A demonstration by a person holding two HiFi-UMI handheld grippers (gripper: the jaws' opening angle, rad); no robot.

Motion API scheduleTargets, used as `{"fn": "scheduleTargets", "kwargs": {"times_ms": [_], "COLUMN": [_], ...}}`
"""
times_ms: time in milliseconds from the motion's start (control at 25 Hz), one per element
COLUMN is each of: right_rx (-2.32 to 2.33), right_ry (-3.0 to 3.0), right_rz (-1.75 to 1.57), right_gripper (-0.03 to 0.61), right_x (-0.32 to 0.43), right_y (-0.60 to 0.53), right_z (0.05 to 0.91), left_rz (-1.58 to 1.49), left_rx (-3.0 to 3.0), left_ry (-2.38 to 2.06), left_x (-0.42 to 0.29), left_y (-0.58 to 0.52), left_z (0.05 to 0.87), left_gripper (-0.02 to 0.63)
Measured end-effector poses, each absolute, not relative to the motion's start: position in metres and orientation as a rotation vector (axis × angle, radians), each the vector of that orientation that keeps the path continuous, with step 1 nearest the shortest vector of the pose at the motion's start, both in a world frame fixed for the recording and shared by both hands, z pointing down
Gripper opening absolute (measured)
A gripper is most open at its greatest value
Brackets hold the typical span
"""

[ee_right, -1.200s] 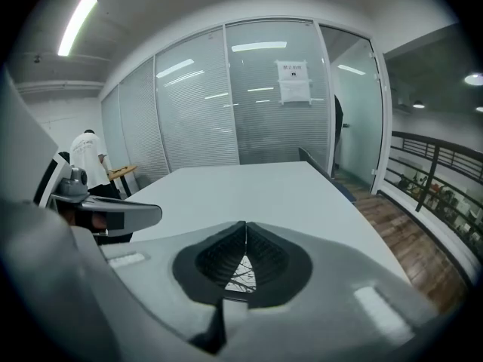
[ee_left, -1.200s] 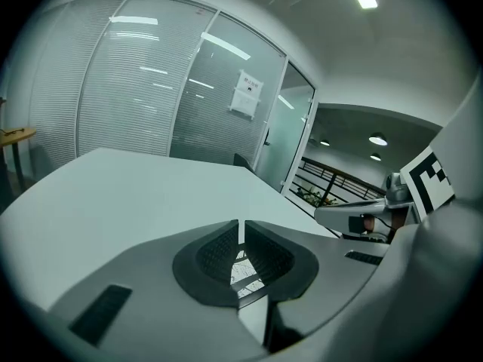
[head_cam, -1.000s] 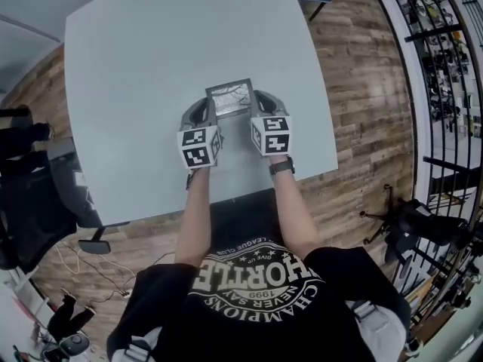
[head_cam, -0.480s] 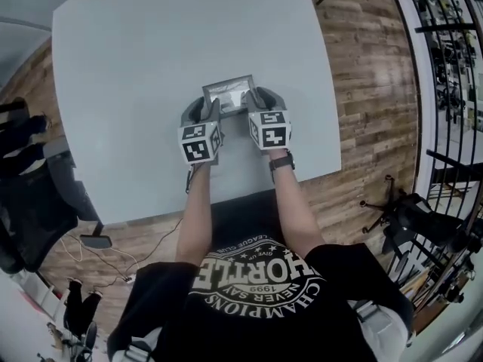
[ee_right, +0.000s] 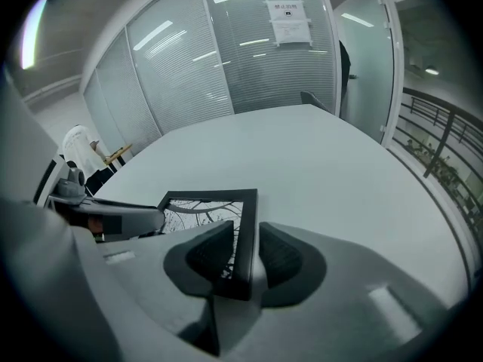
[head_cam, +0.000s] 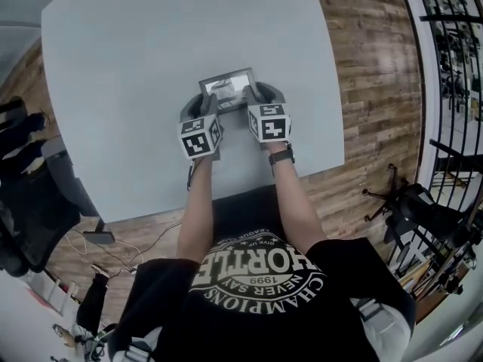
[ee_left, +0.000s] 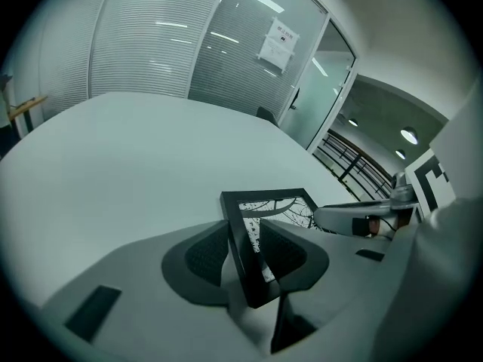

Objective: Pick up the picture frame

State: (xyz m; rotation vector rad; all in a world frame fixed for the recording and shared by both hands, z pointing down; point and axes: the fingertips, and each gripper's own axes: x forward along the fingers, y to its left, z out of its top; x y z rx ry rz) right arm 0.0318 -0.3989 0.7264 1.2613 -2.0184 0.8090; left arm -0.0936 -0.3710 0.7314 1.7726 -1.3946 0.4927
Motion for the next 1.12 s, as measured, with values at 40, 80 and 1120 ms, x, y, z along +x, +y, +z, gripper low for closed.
{"fn": "scheduleTargets", "kwargs": {"times_ms": [40, 80, 1120], "right_rx": [1.263, 1.267, 1.444], "right_ry": [-2.020, -2.020, -2.173], "right_rz": [0.822, 0.833, 0.736], "right_gripper": [0.097, 0.086, 0.064], "right_x": [0.031, 0.031, 0.033], "right_y": [-0.398, -0.398, -0.366], "right_z": [0.727, 0.728, 0.618], "left_rz": [0.483, 0.474, 0.281], "left_rx": [1.765, 1.756, 1.892], "left_ry": [-1.398, -1.403, -1.536], "left_x": [-0.094, -0.095, -0.103], "left_y": [-0.370, -0.370, -0.345], "left_z": [0.732, 0.732, 0.623], "left_gripper": [0.132, 0.127, 0.074]}}
